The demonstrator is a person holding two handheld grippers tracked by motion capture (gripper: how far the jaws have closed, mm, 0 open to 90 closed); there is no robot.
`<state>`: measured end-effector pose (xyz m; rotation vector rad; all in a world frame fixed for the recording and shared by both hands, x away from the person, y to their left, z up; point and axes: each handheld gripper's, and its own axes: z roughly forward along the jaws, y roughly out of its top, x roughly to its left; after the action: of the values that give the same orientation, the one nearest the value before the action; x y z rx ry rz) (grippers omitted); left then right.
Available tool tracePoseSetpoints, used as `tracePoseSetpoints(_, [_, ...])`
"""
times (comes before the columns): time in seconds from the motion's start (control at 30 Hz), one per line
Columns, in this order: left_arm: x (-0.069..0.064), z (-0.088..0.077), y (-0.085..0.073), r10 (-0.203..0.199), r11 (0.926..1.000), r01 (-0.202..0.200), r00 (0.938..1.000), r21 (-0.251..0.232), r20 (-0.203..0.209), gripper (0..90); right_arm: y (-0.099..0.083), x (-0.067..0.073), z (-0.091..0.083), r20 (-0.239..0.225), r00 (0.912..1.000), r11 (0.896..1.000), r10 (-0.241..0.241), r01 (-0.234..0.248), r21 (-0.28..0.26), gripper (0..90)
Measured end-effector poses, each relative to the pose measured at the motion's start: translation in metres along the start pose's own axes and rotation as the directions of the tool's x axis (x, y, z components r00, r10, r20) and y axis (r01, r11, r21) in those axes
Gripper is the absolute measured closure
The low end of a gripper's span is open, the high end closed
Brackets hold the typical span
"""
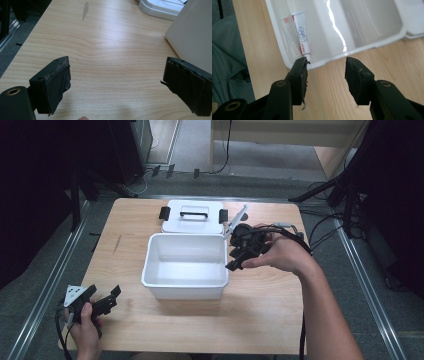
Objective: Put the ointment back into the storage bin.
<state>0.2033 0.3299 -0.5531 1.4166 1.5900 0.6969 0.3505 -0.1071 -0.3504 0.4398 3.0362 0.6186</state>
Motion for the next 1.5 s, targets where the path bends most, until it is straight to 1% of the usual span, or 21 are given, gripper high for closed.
tracePoseSetpoints(0.17, [0.0,0.0,0.0,-0.001,1.0,0.001,1.0,-0.001,0.0,8.0,-0.019,-0.004,-0.003,0.0,0.9979,0.998,0.064,-0.064,0.002,51.2])
tracePoseSetpoints(0.23, [0.0,0.0,0.0,-0.001,1.0,0.001,1.0,-0.002,0.0,8.0,-0.024,-0.003,-0.003,0.005,0.9975,0.998,0.07,-0.07,0.002,48.6])
tracePoseSetpoints(0.27, [0.0,0.0,0.0,-0.001,1.0,0.001,1.0,-0.002,0.0,8.0,-0.032,-0.003,-0.002,0.024,0.9964,0.997,0.081,-0.081,0.002,42.7])
tracePoseSetpoints(0.33, [0.0,0.0,0.0,0.001,1.0,-0.001,1.0,0.0,0.0,8.0,-0.041,-0.003,-0.001,0.045,0.994,0.995,0.099,-0.1,0.004,38.0])
tracePoseSetpoints(0.57, [0.0,0.0,0.0,0.004,1.0,-0.004,1.0,0.001,0.002,8.0,-0.065,-0.005,0.004,0.076,0.9834,0.986,0.165,-0.166,0.012,32.0])
tracePoseSetpoints(0.63, [0.0,0.0,0.0,0.004,1.0,-0.004,1.0,0.001,0.002,8.0,-0.08,-0.008,0.007,0.105,0.9716,0.977,0.212,-0.214,0.005,22.5])
tracePoseSetpoints(0.7, [0.0,0.0,0.0,0.005,1.0,-0.005,1.0,0.001,0.002,8.0,-0.088,-0.008,0.008,0.119,0.9658,0.973,0.231,-0.231,-0.006,16.7])
tracePoseSetpoints(0.73, [0.0,0.0,0.0,0.005,1.0,-0.005,1.0,0.001,0.002,8.0,-0.088,-0.008,0.008,0.119,0.9658,0.973,0.231,-0.231,-0.006,16.7])
tracePoseSetpoints(0.77, [0.0,0.0,0.0,0.004,1.0,-0.004,1.0,0.001,0.002,8.0,-0.097,-0.007,0.01,0.128,0.9569,0.965,0.261,-0.26,-0.025,13.6])
tracePoseSetpoints(0.83, [0.0,0.0,0.0,0.003,1.0,-0.003,1.0,0.0,0.002,8.0,-0.106,-0.007,0.011,0.135,0.9506,0.96,0.28,-0.277,-0.037,13.3])
tracePoseSetpoints(0.87, [0.0,0.0,0.0,0.003,1.0,-0.003,1.0,0.0,0.002,8.0,-0.106,-0.007,0.011,0.135,0.9506,0.96,0.28,-0.277,-0.037,13.3])
tracePoseSetpoints(0.97, [0.0,0.0,0.0,0.002,1.0,-0.002,1.0,-0.001,0.003,8.0,-0.128,-0.005,0.017,0.122,0.9457,0.954,0.301,-0.298,-0.047,10.6])
tracePoseSetpoints(1.03, [0.0,0.0,0.0,0.002,1.0,-0.002,1.0,-0.001,0.003,8.0,-0.14,-0.004,0.021,0.124,0.9385,0.947,0.322,-0.319,-0.049,7.4])
tracePoseSetpoints(1.07, [0.0,-0.001,0.0,0.003,1.0,-0.003,1.0,-0.001,0.003,8.0,-0.14,-0.004,0.021,0.124,0.9385,0.947,0.322,-0.319,-0.049,7.4])
tracePoseSetpoints(1.17, [0.0,-0.001,0.0,0.001,1.0,-0.001,1.0,-0.002,0.001,8.0,-0.163,-0.002,0.025,0.137,0.9256,0.935,0.353,-0.345,-0.077,2.9])
tracePoseSetpoints(1.23, [0.0,-0.001,0.0,0.003,1.0,-0.003,1.0,-0.002,0.0,8.0,-0.174,-0.001,0.025,0.16,0.9096,0.923,0.383,-0.369,-0.113,2.9])
tracePoseSetpoints(1.27, [0.0,-0.001,0.0,0.003,1.0,-0.003,1.0,-0.002,0.0,8.0,-0.174,-0.001,0.025,0.16,0.9096,0.923,0.383,-0.369,-0.113,2.9])
tracePoseSetpoints(1.3, [0.0,-0.001,0.0,0.003,1.0,-0.003,1.0,-0.003,0.0,8.0,-0.184,0.0,0.025,0.171,0.8943,0.908,0.414,-0.392,-0.146,2.5])
tracePoseSetpoints(1.43, [0.0,-0.001,0.0,0.004,1.0,-0.004,1.0,0.0,0.001,8.0,-0.205,0.001,0.03,0.176,0.8665,0.879,0.467,-0.434,-0.195,0.0])
tracePoseSetpoints(1.47, [0.0,-0.001,0.0,0.005,1.0,-0.005,1.0,-0.001,0.001,8.0,-0.211,0.002,0.031,0.177,0.8622,0.875,0.475,-0.44,-0.203,0.0])
tracePoseSetpoints(1.5, [0.0,-0.001,0.0,0.004,1.0,-0.004,1.0,-0.002,0.001,8.0,-0.216,0.004,0.033,0.182,0.8527,0.866,0.489,-0.45,-0.218,0.0])
